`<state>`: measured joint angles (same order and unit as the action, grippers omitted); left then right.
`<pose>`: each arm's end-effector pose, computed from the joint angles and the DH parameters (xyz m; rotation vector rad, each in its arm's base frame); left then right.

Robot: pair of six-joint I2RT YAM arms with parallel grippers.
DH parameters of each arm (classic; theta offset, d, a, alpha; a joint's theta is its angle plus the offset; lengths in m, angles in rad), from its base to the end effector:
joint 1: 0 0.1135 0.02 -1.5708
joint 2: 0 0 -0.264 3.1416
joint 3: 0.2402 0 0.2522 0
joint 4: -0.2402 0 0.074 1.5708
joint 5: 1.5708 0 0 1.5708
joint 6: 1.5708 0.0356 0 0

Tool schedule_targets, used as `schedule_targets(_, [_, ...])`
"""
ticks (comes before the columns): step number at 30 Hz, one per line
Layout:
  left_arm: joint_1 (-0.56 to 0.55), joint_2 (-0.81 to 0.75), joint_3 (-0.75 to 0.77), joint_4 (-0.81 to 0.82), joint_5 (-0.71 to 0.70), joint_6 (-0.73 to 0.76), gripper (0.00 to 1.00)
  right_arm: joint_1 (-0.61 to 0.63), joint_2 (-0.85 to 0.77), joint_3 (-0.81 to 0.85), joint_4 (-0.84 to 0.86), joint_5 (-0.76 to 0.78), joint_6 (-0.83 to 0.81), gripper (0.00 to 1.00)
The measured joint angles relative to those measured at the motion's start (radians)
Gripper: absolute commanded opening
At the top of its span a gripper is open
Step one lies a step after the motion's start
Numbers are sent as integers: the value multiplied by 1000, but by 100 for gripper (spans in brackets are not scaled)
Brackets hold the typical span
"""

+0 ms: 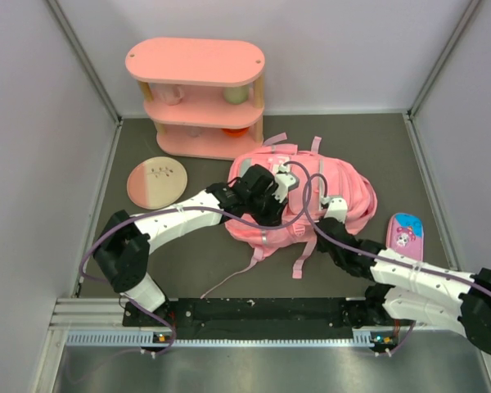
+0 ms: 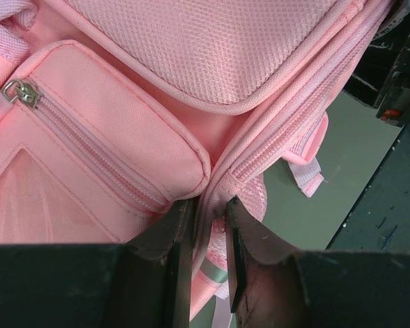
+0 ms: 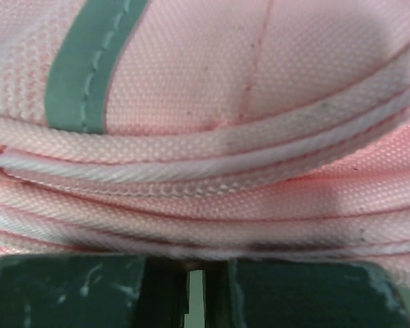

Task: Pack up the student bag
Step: Zip the student bag at the center of the board.

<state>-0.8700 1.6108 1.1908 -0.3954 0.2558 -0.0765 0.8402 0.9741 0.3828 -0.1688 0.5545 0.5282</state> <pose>0.2208 -0.2756 0.2532 1.0762 2.2408 -0.7331 0.1368 0.1246 0.1733 -0.0758 2.1975 0.1106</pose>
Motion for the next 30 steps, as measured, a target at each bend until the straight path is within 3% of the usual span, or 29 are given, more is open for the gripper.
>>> schedule_targets(12, [11,-37,-49,2,-35,-5,0,-1,-164,58,-211,-130,-7,0])
schedule_targets(25, [87,-130,-159,7,1,-1,1,0,-201,98,-360,-169,64,0])
schedule_targets(27, [122,-157,-194,11,25,-6,13,1,-201,100,-359,-193,72,0])
schedule_targets(28, [137,-170,-206,14,39,-8,23,2,-201,102,-359,-210,75,0])
schedule_targets(29, [153,-185,-220,20,58,-12,38,2,-203,105,-356,-231,77,0])
schedule_targets(30, [167,-203,-233,26,74,-18,44,2,-209,105,-349,-254,79,0])
